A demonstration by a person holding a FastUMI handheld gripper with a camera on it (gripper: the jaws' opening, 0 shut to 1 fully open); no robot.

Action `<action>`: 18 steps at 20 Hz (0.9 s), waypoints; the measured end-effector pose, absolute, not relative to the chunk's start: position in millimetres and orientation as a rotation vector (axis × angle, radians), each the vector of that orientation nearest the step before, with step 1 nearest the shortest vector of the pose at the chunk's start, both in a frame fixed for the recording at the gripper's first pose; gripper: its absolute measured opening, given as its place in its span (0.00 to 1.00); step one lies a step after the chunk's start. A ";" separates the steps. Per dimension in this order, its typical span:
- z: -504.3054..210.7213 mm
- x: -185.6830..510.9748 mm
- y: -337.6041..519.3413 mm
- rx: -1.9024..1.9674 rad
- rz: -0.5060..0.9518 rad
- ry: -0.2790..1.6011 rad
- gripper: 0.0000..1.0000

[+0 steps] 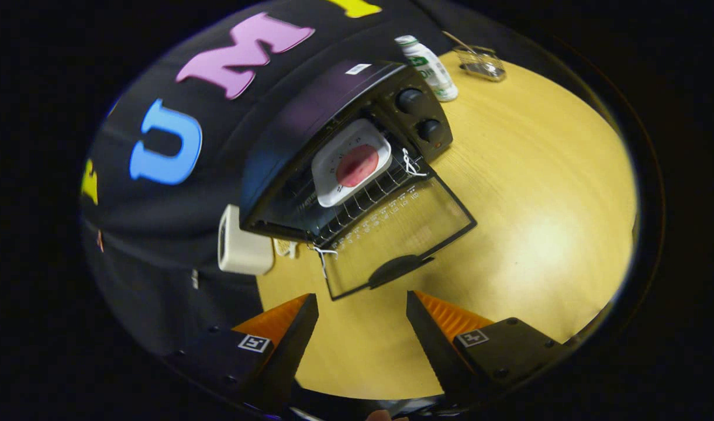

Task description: Open the toaster oven, put the food inside, and close the toaster oven door.

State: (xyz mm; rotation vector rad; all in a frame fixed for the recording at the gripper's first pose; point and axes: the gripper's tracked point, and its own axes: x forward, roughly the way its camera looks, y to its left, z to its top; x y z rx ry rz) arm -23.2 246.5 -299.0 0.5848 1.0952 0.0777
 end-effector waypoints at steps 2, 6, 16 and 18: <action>-312.7 -34.6 245.5 0.413 0.125 1.100 0.99; -345.8 -51.0 253.5 0.239 0.162 1.160 0.99; -425.9 -45.7 268.7 -0.007 0.130 1.229 0.99; -432.2 -38.5 269.4 -0.049 0.114 1.209 0.99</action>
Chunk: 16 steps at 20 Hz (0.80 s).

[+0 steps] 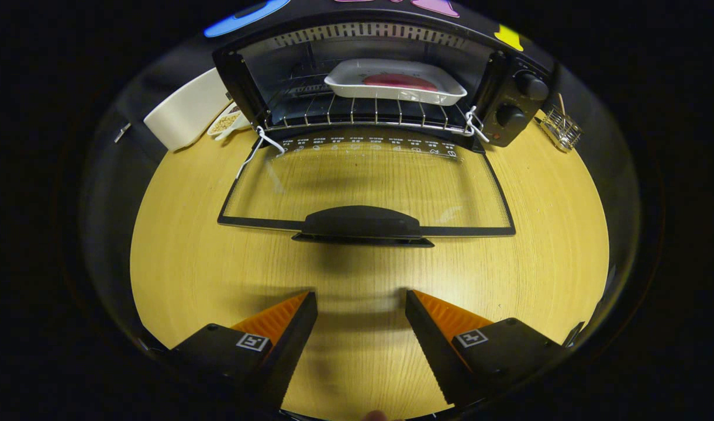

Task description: Open the toaster oven, put the food inside, and close the toaster oven door.

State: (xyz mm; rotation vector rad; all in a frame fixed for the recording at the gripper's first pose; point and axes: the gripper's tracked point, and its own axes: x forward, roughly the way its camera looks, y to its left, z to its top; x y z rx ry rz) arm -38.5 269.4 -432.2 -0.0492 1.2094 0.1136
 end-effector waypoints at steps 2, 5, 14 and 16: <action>-432.0 -30.0 277.2 -0.068 0.125 1.175 0.99; -431.8 -12.9 285.1 -0.087 0.136 1.124 0.99; -423.2 1.6 286.3 0.008 0.035 1.110 0.99; -413.4 -0.3 286.1 0.017 0.030 1.072 0.99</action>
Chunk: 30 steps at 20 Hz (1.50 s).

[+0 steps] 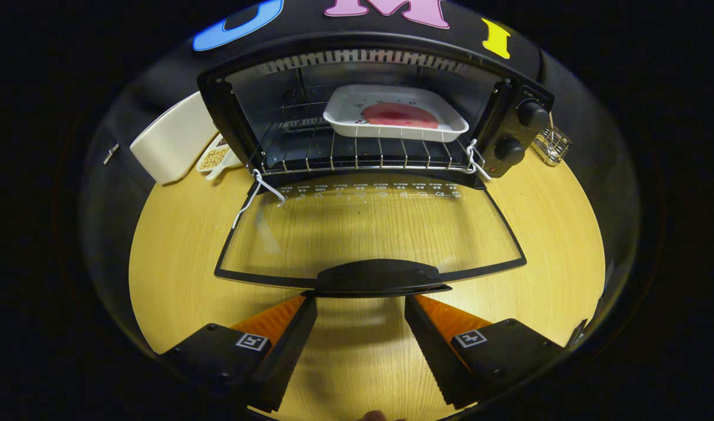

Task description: Open the toaster oven, put the food inside, and close the toaster oven door.

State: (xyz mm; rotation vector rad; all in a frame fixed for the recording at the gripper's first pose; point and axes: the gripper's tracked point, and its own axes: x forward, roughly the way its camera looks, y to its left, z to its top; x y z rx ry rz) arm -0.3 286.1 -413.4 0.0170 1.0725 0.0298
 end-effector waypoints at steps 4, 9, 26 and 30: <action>-392.7 3.3 286.9 0.044 0.025 1.020 0.99; -348.7 28.5 279.4 0.026 0.038 0.882 0.99; -206.0 45.5 225.1 0.053 0.074 0.525 0.99; -144.7 31.5 181.3 0.038 0.092 0.395 0.99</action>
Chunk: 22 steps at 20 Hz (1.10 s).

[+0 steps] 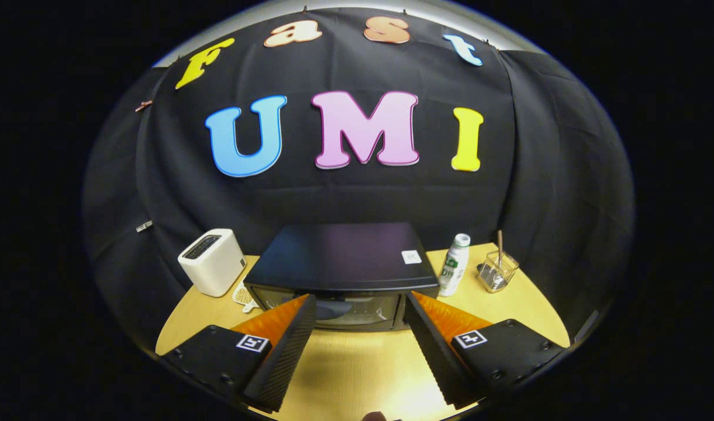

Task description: Open the toaster oven, put the food inside, and close the toaster oven door.

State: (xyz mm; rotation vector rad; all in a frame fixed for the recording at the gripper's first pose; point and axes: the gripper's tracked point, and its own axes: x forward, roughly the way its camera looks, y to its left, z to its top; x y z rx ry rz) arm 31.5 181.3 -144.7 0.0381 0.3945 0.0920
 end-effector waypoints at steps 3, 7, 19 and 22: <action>-97.7 22.0 145.3 0.029 0.098 0.285 0.99; -48.9 3.2 93.5 0.033 0.108 0.193 0.98; 14.3 -37.9 -27.7 0.036 0.035 -0.008 0.98; 4.6 -34.0 -32.6 0.050 0.046 0.023 0.98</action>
